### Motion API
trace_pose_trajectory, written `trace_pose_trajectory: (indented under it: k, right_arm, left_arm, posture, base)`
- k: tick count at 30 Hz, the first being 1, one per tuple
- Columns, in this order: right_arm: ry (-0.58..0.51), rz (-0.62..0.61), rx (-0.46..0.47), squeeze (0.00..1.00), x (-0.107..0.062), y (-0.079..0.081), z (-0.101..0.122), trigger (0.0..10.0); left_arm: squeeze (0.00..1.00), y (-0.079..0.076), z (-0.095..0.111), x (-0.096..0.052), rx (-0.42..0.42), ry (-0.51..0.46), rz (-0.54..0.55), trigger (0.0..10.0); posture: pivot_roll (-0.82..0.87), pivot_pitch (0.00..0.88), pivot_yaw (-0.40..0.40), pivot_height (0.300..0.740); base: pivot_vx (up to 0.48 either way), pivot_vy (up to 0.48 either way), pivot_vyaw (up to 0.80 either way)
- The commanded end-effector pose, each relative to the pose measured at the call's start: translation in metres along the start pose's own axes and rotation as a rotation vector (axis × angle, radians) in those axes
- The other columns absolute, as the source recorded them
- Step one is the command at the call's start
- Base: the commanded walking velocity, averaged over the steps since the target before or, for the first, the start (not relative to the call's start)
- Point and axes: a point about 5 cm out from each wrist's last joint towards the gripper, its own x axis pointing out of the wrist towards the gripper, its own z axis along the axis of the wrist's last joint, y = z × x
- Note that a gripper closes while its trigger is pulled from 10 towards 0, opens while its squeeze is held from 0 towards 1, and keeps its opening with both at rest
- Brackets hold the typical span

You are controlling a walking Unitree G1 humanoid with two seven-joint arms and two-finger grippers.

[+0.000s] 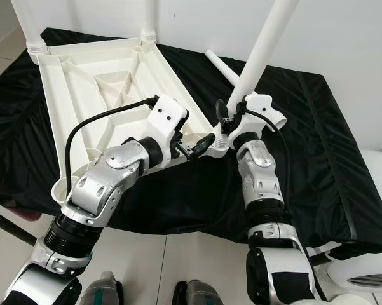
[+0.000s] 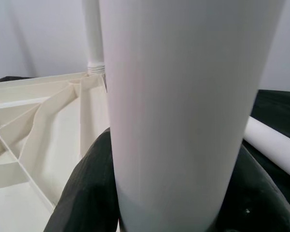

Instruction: Building children table

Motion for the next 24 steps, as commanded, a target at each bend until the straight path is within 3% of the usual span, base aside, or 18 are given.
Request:
trace_pose_trajectory:
  k: [1,10,24]
  right_arm:
    - [0.079,-0.036,-0.004,0.0,-0.006,-0.003,-0.016,10.0]
    - [0.118,-0.018,0.005,0.0,-0.006,-0.002,-0.018,10.0]
    - [0.229,0.01,-0.012,0.0,0.008,-0.019,-0.01,10.0]
  left_arm:
    - [0.0,-0.001,0.004,0.001,0.008,-0.008,0.024,10.0]
    - [0.0,-0.001,0.004,0.001,0.007,-0.009,0.026,10.0]
    - [0.0,-0.002,0.005,0.001,0.004,-0.012,0.026,10.0]
  posture:
    - [0.07,0.071,-0.105,0.74]
    - [0.07,0.072,-0.104,0.74]
    - [0.08,0.065,-0.108,0.74]
  base:
    - [0.0,0.0,0.0]
    - [0.0,0.0,0.0]
    - [0.0,0.0,0.0]
